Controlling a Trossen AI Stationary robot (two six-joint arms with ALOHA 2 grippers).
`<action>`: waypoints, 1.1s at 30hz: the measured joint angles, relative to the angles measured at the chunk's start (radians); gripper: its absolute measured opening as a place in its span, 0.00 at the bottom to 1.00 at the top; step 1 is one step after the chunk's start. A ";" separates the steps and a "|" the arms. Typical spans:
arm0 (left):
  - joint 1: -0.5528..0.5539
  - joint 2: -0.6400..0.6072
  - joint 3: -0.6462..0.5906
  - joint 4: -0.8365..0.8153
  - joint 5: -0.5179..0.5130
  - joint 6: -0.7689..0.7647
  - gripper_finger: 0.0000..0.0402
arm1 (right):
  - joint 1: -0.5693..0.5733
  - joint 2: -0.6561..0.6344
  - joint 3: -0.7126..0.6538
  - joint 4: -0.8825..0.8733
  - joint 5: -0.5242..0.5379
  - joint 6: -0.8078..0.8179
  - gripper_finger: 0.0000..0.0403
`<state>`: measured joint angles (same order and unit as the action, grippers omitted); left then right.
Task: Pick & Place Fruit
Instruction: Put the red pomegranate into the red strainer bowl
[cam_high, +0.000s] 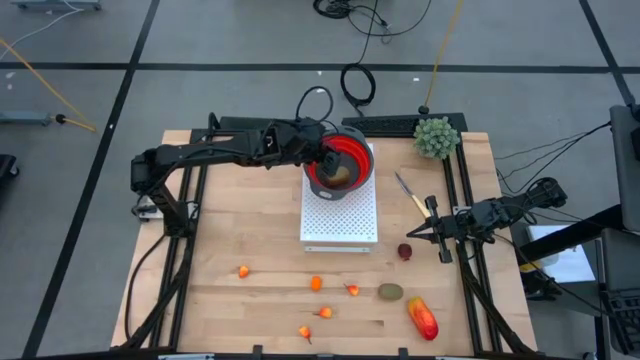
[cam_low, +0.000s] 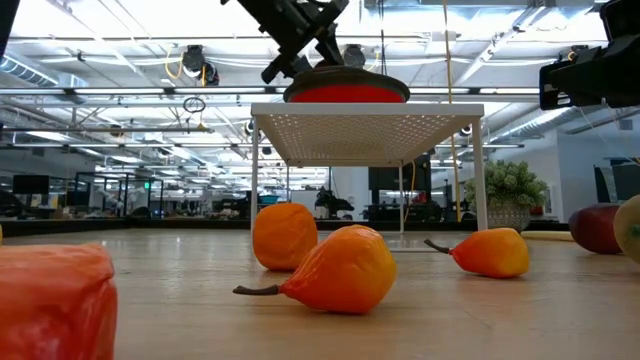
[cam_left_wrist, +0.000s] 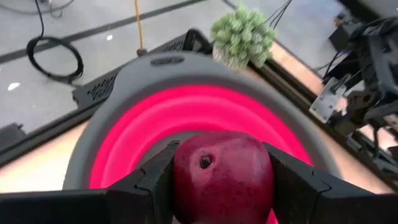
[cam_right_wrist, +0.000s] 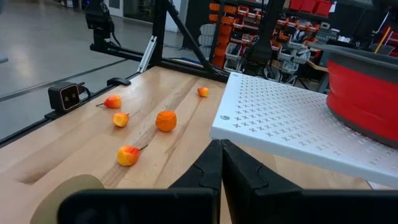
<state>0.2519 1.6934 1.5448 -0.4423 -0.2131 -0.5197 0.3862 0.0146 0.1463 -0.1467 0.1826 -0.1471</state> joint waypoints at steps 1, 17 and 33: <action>0.002 0.002 0.000 -0.001 0.000 -0.004 0.50 | 0.000 0.000 0.000 0.000 0.000 0.000 0.00; 0.020 0.056 0.000 0.065 0.004 -0.018 0.50 | 0.000 0.000 0.000 0.000 0.000 0.003 0.00; 0.021 0.094 0.000 0.052 0.005 0.004 0.50 | 0.000 0.000 0.000 0.000 0.000 0.003 0.00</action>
<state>0.2729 1.7875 1.5448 -0.3900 -0.2076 -0.5157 0.3859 0.0143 0.1463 -0.1467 0.1822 -0.1436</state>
